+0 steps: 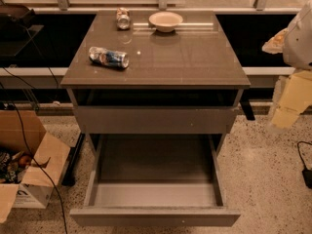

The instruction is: Place redbull can into middle drawer

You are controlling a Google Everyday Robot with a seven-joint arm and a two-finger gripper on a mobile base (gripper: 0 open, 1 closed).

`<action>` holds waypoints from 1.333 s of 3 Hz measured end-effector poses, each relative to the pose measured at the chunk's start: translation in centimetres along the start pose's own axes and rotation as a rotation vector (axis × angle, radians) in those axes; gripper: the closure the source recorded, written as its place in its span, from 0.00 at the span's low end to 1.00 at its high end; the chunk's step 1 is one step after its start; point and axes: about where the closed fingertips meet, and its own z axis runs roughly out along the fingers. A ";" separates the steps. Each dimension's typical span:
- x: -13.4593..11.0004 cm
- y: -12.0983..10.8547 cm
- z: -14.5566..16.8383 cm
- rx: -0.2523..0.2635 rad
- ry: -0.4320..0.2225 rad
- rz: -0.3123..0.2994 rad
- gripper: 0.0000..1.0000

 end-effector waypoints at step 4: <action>-12.1 -4.3 2.4 0.009 -0.190 -0.149 0.00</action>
Offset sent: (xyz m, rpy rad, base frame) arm 0.0370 0.0556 0.0085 0.1063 -0.0829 0.0553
